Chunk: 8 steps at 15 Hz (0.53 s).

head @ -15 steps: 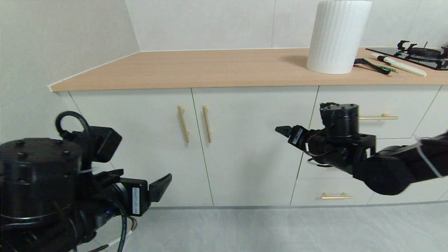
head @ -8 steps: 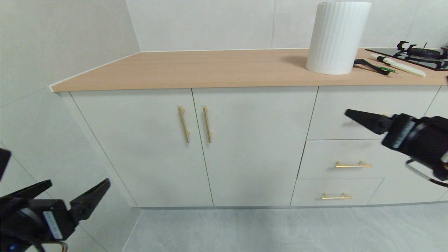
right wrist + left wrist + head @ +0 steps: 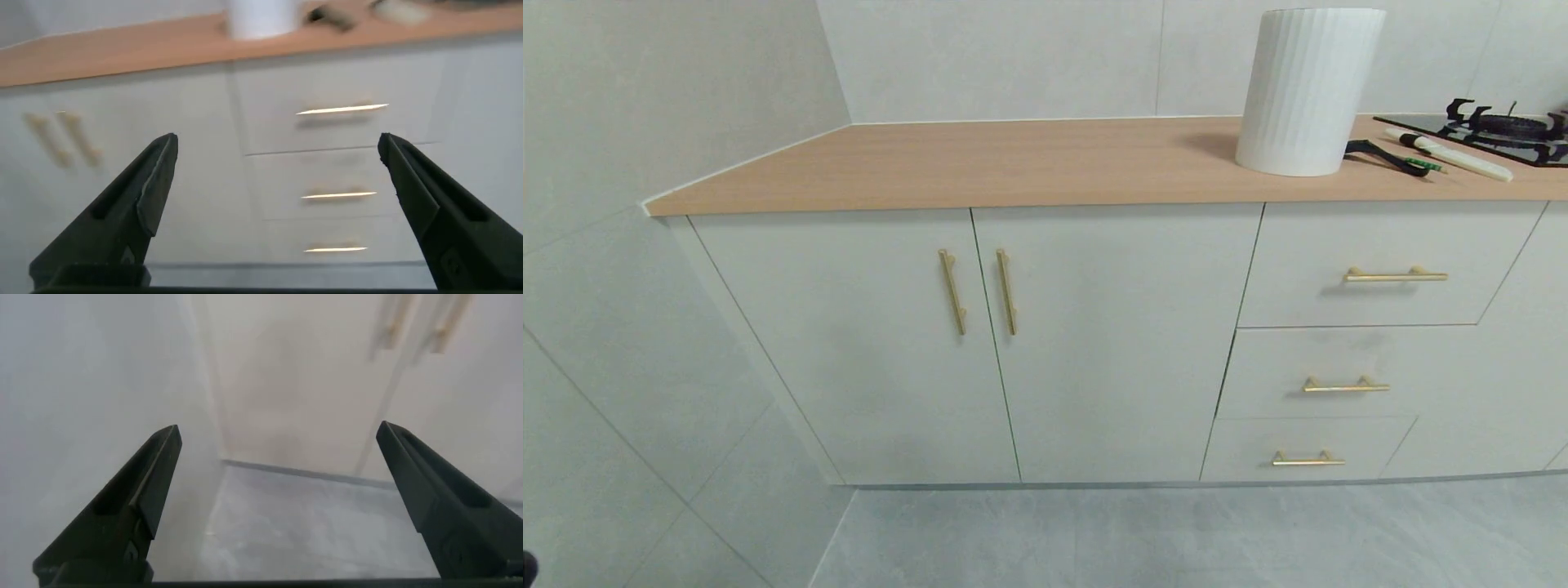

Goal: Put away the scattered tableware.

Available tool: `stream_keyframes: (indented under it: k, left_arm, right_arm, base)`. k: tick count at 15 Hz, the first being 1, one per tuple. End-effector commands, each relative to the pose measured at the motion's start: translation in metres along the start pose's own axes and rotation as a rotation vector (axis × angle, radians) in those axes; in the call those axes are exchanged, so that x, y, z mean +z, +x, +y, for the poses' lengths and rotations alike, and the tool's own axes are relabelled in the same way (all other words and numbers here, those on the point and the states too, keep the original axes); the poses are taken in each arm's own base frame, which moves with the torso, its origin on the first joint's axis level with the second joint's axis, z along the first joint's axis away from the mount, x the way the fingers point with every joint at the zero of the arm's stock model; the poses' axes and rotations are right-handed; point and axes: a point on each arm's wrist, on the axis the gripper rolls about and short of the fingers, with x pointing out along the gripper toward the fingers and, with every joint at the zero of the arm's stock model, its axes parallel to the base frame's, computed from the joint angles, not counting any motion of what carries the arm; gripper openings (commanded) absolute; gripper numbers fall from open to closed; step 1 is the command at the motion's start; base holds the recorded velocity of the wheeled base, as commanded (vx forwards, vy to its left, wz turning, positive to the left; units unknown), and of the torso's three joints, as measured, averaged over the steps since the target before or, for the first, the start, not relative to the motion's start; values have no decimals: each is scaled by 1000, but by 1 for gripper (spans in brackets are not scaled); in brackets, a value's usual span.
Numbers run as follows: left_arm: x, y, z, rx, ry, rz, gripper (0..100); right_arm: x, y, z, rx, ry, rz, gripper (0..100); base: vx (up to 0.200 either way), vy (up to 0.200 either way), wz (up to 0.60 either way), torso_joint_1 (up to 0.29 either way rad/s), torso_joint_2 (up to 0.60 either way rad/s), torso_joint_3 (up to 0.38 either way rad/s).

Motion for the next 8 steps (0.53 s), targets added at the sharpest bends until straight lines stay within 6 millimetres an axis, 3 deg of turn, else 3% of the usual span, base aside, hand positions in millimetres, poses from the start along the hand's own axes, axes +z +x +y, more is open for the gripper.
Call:
stream_keyframes:
  k: [1, 4, 6, 8]
  left_arm:
    - [-16, -33, 15, 67, -87, -151, 100]
    - [-25, -31, 13, 153, -107, -130, 100]
    - [-33, -29, 10, 240, -105, -114, 100]
    - [-46, -30, 8, 292, -84, -122, 100]
  right_arm:
    - [-22, -71, -10, -108, -94, -139, 100]
    - [-28, -69, -10, -171, -99, -147, 100]
    - [-43, -80, -5, -250, -131, -190, 100]
    - [-62, -74, -7, -258, -132, -148, 100]
  base:
    - [0, 0, 0, 0, 0, 0]
    - [0, 0, 0, 0, 0, 0]
    - [0, 0, 0, 0, 0, 0]
    - [0, 0, 0, 0, 0, 0]
